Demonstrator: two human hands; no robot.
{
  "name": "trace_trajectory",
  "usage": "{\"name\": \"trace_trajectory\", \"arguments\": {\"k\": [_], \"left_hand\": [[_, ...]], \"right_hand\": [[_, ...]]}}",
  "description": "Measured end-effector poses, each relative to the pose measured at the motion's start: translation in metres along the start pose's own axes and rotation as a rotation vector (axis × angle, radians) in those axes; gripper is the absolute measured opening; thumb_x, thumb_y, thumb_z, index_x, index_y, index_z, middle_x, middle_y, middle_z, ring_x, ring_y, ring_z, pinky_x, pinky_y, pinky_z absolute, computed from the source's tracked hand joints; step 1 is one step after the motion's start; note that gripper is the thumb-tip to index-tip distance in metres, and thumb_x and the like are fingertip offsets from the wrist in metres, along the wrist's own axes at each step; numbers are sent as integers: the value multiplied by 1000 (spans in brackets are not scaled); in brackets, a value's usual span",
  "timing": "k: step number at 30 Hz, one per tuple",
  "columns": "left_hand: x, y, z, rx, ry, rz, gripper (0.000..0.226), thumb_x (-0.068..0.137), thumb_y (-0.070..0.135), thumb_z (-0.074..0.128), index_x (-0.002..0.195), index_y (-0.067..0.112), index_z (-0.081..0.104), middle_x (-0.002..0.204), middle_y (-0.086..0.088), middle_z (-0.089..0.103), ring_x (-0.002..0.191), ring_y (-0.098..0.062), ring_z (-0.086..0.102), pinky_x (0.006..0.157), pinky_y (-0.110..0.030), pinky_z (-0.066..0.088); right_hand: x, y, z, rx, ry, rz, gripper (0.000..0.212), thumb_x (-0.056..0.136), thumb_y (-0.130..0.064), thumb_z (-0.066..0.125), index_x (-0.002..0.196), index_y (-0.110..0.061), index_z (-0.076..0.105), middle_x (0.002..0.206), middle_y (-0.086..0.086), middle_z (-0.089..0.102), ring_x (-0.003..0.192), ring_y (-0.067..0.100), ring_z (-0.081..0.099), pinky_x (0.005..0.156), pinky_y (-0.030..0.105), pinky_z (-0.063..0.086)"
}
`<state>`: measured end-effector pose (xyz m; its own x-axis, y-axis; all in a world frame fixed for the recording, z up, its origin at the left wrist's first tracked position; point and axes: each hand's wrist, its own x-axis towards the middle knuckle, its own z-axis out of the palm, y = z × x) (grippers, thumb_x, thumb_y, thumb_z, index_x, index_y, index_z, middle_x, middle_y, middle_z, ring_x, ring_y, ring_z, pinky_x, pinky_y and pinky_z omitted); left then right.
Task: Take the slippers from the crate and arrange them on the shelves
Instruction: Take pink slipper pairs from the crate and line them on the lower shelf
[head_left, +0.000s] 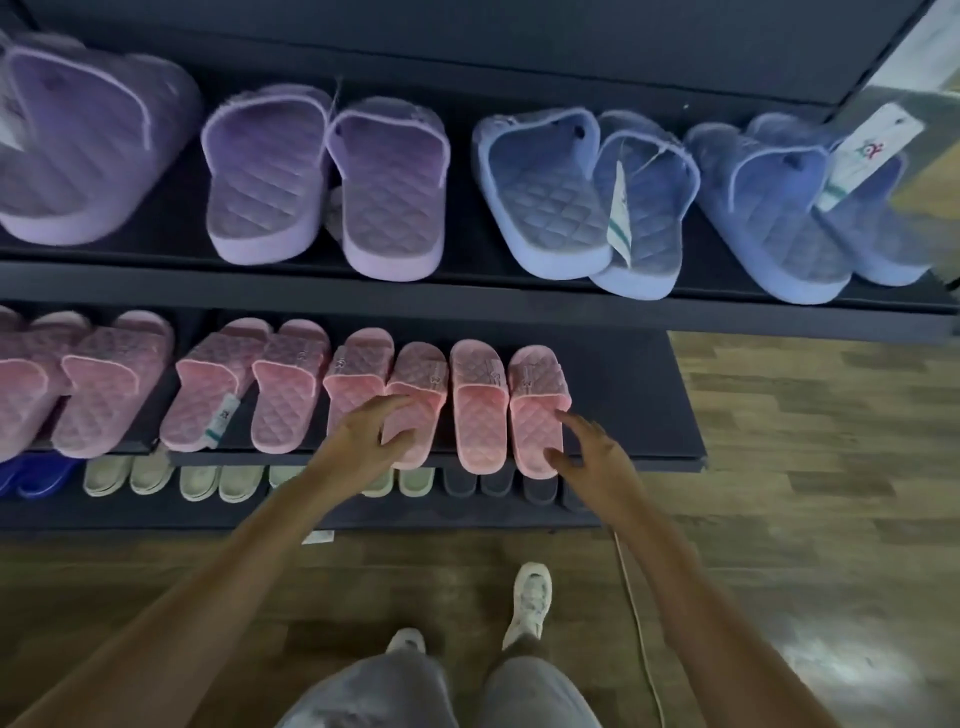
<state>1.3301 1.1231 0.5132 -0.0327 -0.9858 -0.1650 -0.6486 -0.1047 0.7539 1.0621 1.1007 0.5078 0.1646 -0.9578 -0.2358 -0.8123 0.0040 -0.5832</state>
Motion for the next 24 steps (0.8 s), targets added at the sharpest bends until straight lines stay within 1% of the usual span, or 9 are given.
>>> {"name": "trace_trajectory", "arguments": {"k": [3, 6, 8, 13, 15, 17, 19, 22, 24], "left_hand": [[-30, 0, -21, 49, 21, 49, 43, 89, 18, 60, 131, 15, 50, 132, 1, 53, 121, -15, 49, 93, -22, 36], [-59, 6, -35, 109, 107, 90, 41, 88, 15, 62, 128, 12, 54, 128, 0, 56, 110, -7, 50, 87, -18, 36], [-78, 10, -40, 140, 159, 119, 40, 87, 12, 62, 126, 11, 55, 125, -2, 57, 106, -7, 50, 84, -16, 36], [-131, 28, -33, 214, 266, 127, 44, 86, 13, 64, 129, 10, 52, 125, -7, 57, 116, -24, 53, 92, -30, 40], [-153, 42, -26, 239, 288, 133, 44, 87, 20, 62, 129, 10, 52, 125, -5, 57, 116, -24, 53, 93, -33, 40], [-176, 55, -18, 284, 279, 138, 50, 85, 39, 52, 128, 11, 53, 123, -4, 58, 113, -25, 55, 92, -38, 44], [-197, 62, -9, 309, 294, 141, 57, 81, 45, 44, 125, 11, 55, 120, -4, 60, 110, -27, 57, 90, -41, 45], [-231, 67, -2, 299, 332, 43, 44, 87, 26, 58, 130, 17, 52, 128, -2, 55, 118, -25, 51, 97, -41, 42], [-254, 66, -4, 306, 364, 2, 44, 86, 19, 62, 130, 19, 52, 130, 0, 54, 119, -21, 49, 98, -37, 41]], "right_hand": [[-24, -11, -8, -28, 35, -58, 54, 89, -24, 60, 139, -17, 40, 136, 7, 48, 120, 25, 51, 92, 34, 43], [-45, -18, -15, -58, 43, -108, 57, 89, -28, 60, 141, -19, 38, 141, 3, 44, 126, 21, 45, 94, 33, 41], [-58, -23, -19, -83, 44, -152, 57, 89, -30, 59, 141, -21, 37, 143, 2, 43, 127, 21, 45, 94, 34, 42], [-97, -26, -31, -111, 65, -296, 56, 89, -28, 59, 140, -21, 38, 139, 0, 47, 120, 20, 50, 91, 33, 44], [-115, -21, -37, -116, 88, -341, 54, 89, -28, 59, 139, -20, 39, 137, 0, 48, 117, 20, 51, 90, 32, 44], [-134, -15, -43, -118, 107, -376, 53, 90, -28, 59, 139, -21, 40, 136, -1, 49, 120, 18, 49, 91, 31, 44], [-152, -11, -49, -119, 102, -394, 53, 90, -29, 58, 139, -23, 39, 135, -2, 49, 121, 18, 48, 93, 33, 44], [-172, -12, -54, -138, 80, -438, 53, 90, -34, 56, 138, -21, 39, 134, -1, 49, 119, 21, 49, 93, 35, 43], [-183, -21, -54, -158, 54, -487, 54, 90, -38, 55, 138, -21, 39, 136, -2, 48, 120, 20, 48, 95, 35, 42]]}}
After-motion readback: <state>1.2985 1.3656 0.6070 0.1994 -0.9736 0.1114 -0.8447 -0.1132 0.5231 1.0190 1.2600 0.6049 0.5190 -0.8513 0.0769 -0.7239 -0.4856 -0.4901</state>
